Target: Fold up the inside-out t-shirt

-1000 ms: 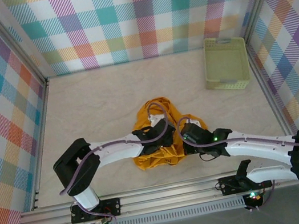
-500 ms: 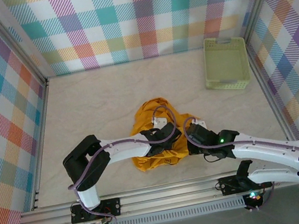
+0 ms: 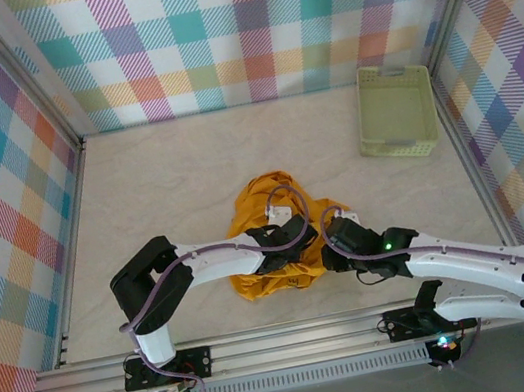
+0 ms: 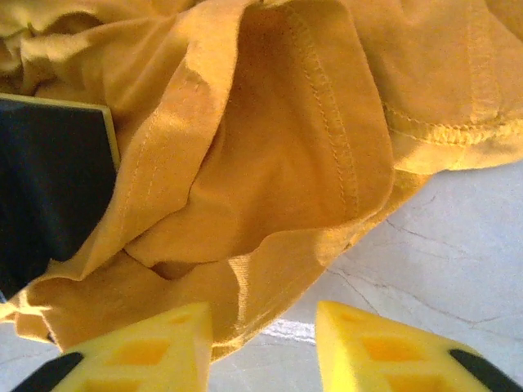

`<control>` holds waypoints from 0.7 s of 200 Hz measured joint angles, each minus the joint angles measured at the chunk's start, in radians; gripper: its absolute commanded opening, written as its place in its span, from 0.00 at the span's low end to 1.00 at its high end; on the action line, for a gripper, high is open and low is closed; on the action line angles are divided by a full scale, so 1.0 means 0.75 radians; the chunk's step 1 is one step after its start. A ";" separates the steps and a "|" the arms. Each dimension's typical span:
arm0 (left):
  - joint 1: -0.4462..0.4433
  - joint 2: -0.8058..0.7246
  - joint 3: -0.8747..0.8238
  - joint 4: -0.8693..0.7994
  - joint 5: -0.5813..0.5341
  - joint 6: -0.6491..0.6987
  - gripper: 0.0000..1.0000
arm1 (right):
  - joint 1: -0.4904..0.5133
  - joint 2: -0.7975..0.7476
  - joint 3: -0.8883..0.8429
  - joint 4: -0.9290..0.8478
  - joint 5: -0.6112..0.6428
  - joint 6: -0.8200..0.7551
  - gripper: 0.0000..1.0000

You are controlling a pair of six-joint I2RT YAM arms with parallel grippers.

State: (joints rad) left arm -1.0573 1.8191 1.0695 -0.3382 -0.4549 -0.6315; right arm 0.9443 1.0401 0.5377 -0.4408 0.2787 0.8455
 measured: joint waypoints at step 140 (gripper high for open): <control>0.137 -0.001 -0.004 -0.127 -0.070 -0.156 0.58 | 0.006 -0.117 -0.005 -0.057 0.045 0.007 0.00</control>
State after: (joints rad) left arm -0.9546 1.8183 1.0664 -0.4332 -0.5076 -0.7483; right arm 0.9489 0.9524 0.5343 -0.4839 0.3122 0.8505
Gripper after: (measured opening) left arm 0.580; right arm 0.065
